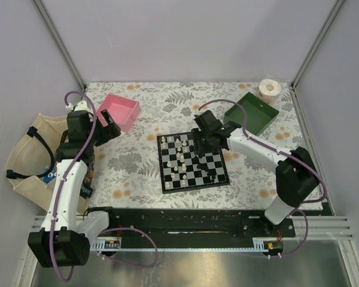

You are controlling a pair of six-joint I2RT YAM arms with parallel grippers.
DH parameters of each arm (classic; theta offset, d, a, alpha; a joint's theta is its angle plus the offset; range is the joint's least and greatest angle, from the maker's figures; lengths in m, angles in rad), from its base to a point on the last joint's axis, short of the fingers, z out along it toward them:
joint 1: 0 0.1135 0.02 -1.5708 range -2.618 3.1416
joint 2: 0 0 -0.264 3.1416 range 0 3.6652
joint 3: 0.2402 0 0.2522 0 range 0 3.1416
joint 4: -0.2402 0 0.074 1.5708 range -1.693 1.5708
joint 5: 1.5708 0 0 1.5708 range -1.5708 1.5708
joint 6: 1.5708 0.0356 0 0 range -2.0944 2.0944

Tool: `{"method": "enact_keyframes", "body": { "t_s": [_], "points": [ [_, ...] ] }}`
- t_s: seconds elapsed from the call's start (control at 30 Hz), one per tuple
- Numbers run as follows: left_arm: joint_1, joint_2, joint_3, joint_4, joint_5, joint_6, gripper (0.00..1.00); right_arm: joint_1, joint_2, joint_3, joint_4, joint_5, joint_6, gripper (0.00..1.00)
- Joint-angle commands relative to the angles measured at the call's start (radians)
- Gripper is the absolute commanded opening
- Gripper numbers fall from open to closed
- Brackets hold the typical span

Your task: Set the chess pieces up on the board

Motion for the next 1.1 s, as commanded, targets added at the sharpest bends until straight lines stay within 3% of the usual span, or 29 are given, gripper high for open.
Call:
{"method": "enact_keyframes", "body": {
  "t_s": [0.0,0.4,1.07],
  "points": [
    [0.009,0.002,0.008,0.033,0.015,-0.01,0.99,0.036,0.038,0.017,-0.01,-0.009,0.012,0.52],
    [0.009,0.005,0.008,0.033,0.022,-0.011,0.99,0.068,0.086,0.031,-0.053,0.009,0.007,0.55],
    [0.009,-0.001,0.007,0.032,0.021,-0.008,0.99,0.086,0.124,0.048,-0.073,0.02,0.001,0.38]
  ]
}}
